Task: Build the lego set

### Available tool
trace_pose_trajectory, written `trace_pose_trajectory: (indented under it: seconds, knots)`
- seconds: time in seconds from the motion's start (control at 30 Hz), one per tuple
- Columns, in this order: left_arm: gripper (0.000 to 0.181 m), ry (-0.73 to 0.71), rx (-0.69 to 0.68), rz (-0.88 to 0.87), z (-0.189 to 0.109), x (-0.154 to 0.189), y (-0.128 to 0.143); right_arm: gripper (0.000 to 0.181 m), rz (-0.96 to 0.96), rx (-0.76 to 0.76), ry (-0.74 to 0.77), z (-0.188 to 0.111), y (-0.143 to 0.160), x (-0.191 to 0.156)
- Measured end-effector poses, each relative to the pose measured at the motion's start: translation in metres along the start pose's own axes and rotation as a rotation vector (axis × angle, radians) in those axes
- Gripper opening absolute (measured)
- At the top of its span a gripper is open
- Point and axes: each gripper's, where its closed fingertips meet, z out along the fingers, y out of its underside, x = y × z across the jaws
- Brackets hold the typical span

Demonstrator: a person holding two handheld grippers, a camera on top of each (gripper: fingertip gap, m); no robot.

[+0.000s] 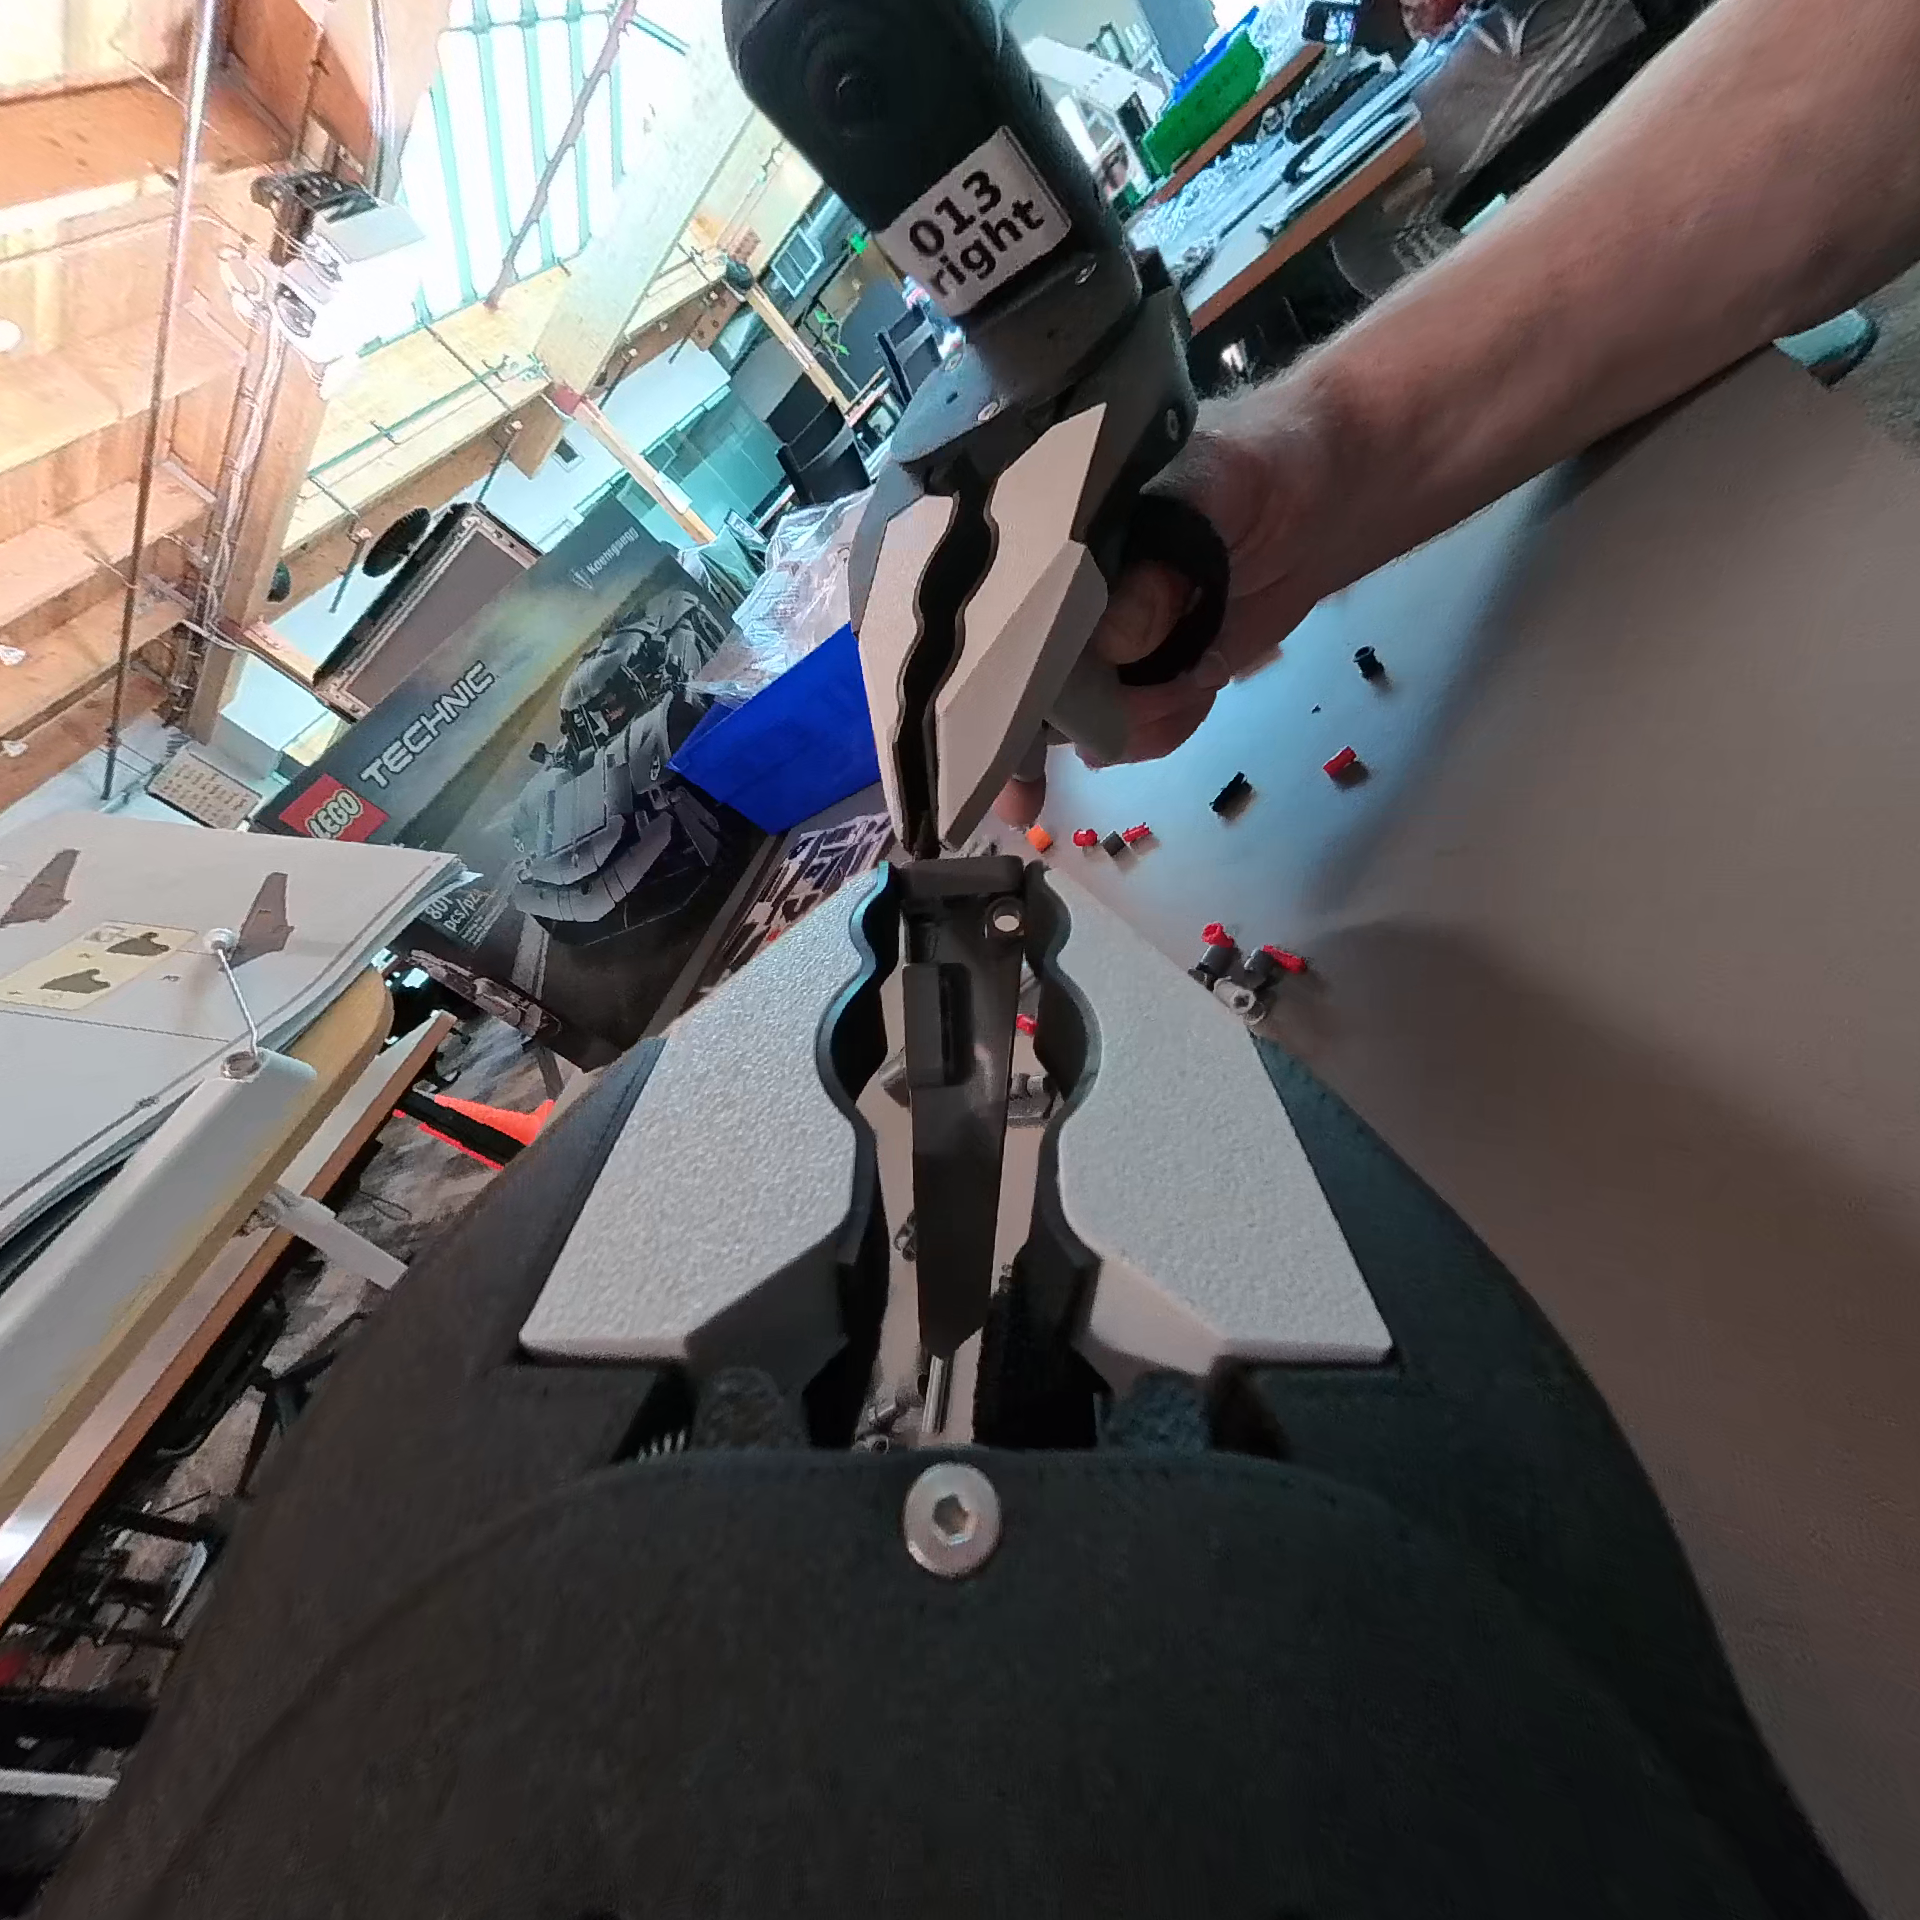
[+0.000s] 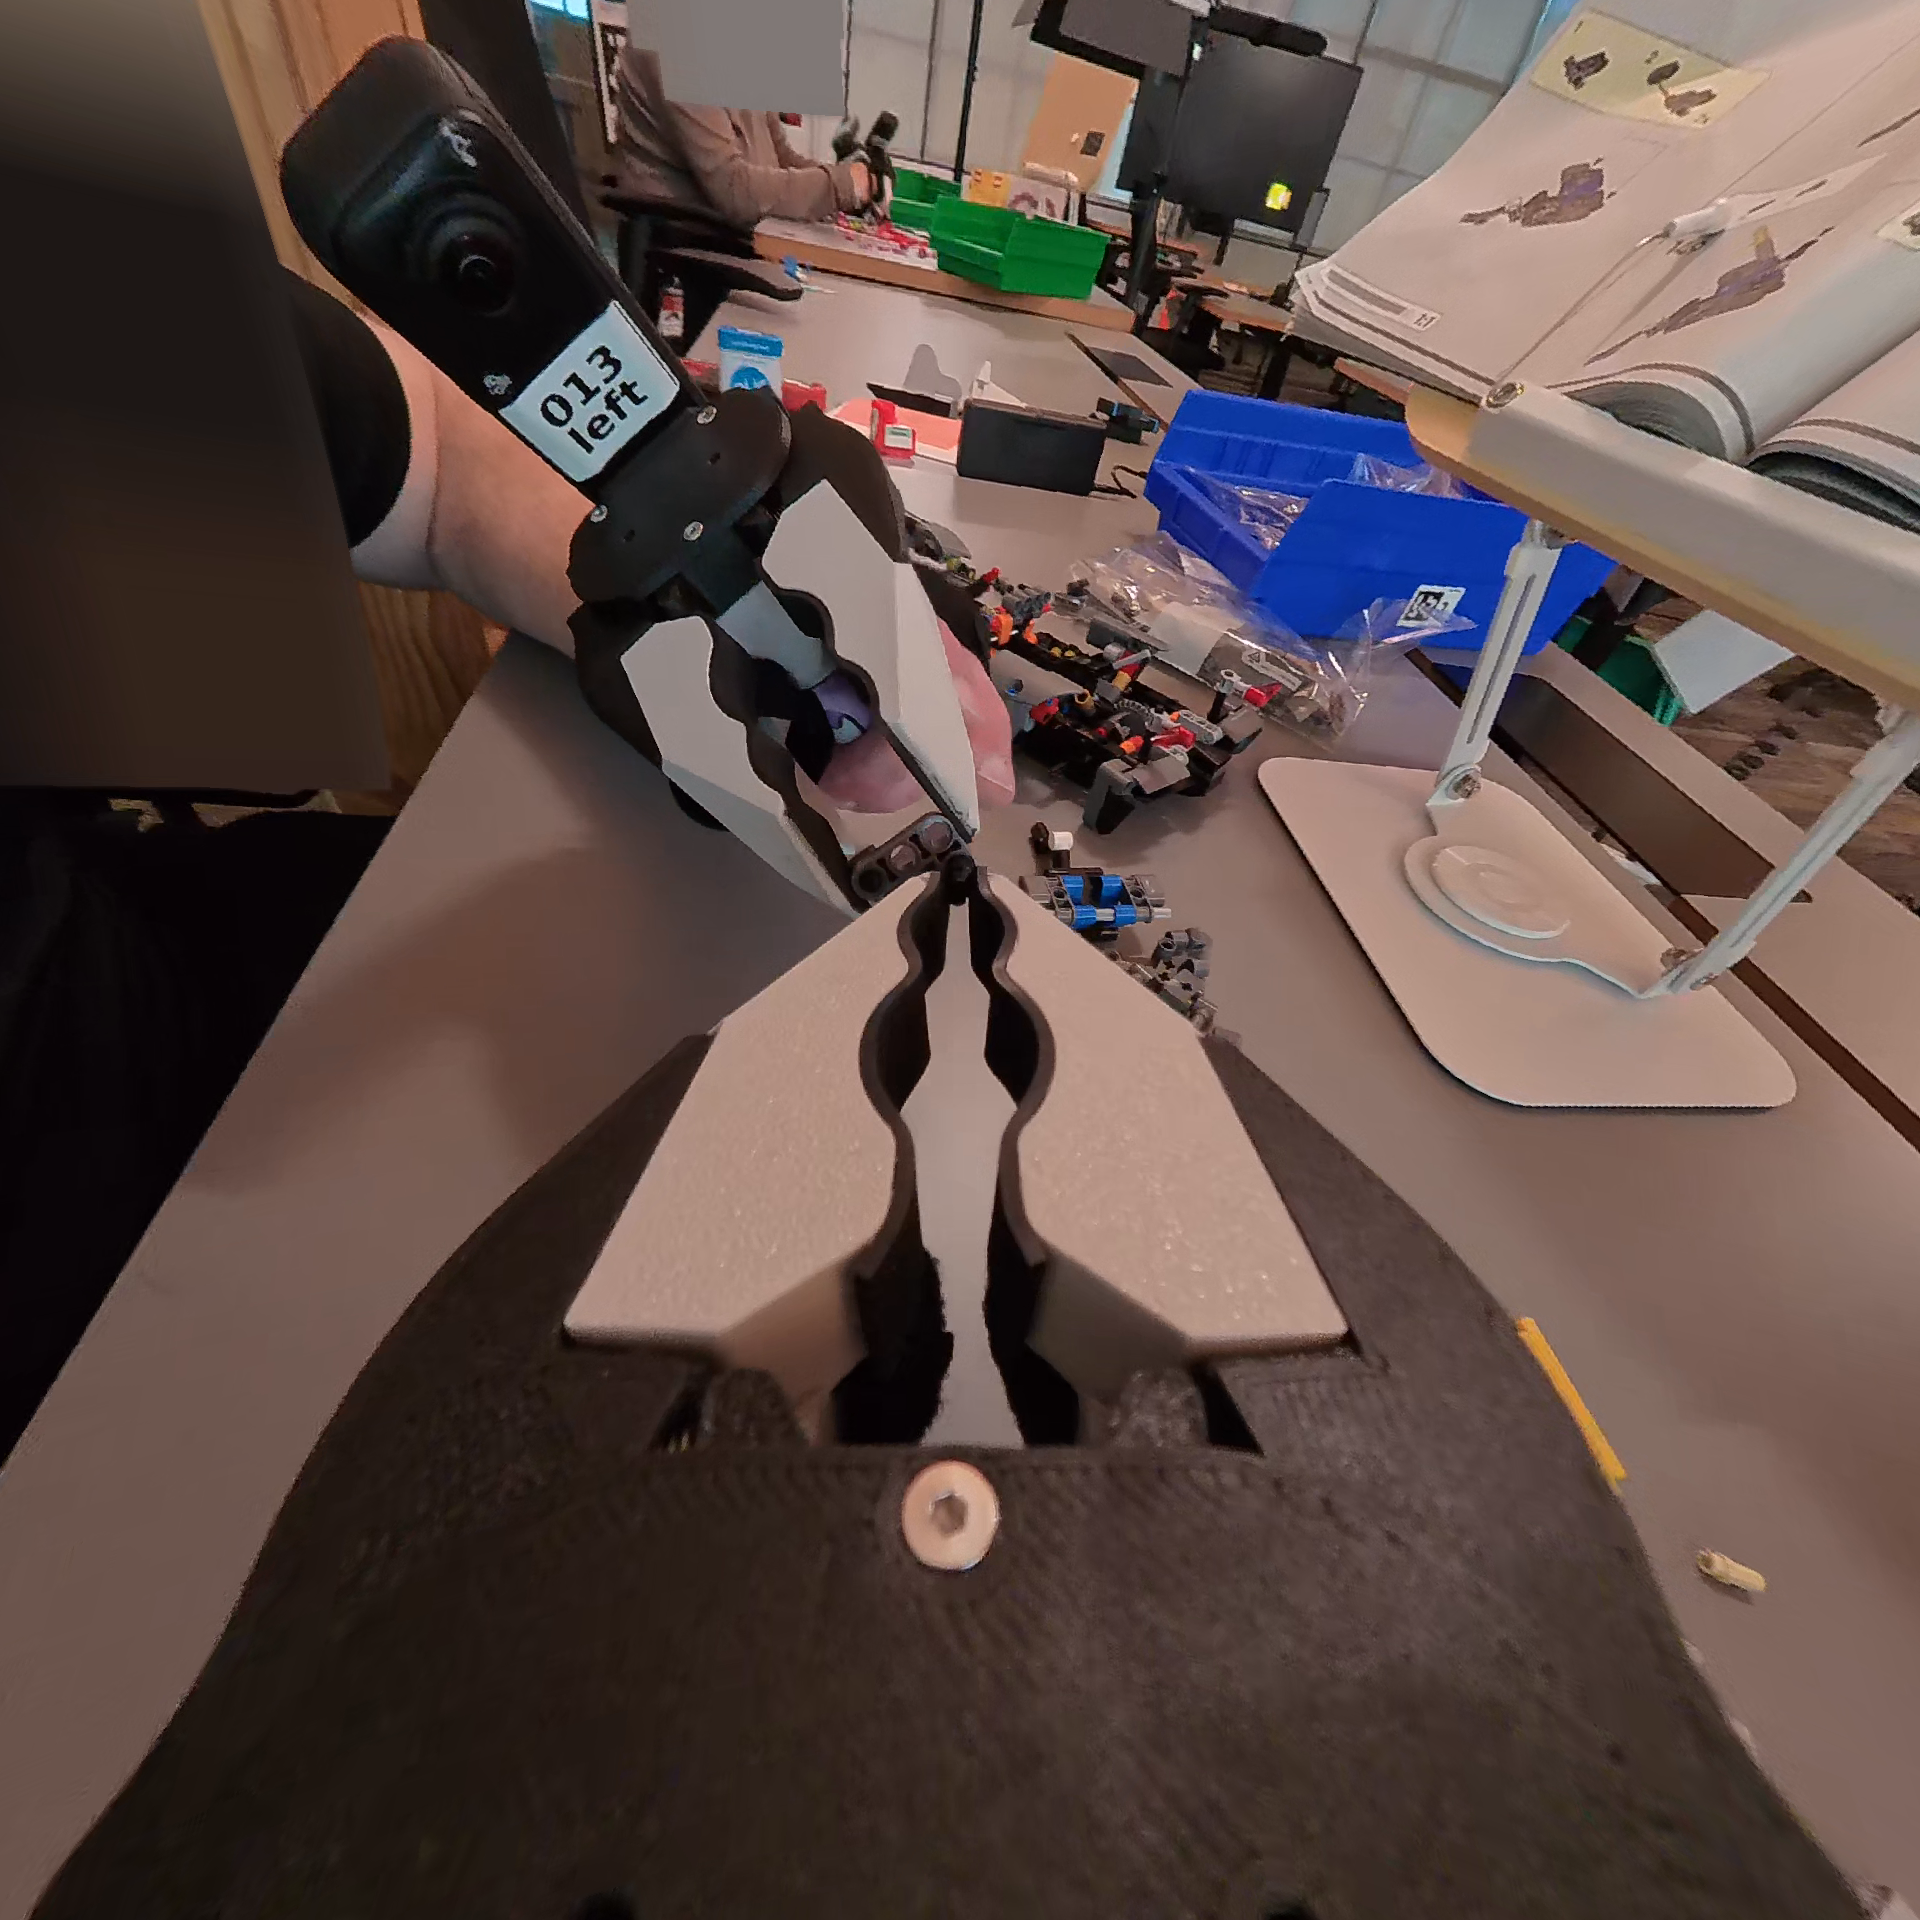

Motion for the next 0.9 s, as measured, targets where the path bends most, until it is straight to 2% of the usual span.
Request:
trace_pose_trajectory:
  seconds: [0.9]
  knots:
    - [0.020, 0.078, 0.102, 0.008, -0.009, 0.012, -0.028, 0.002, 0.030, 0.060, -0.153, -0.005, -0.014, -0.024]
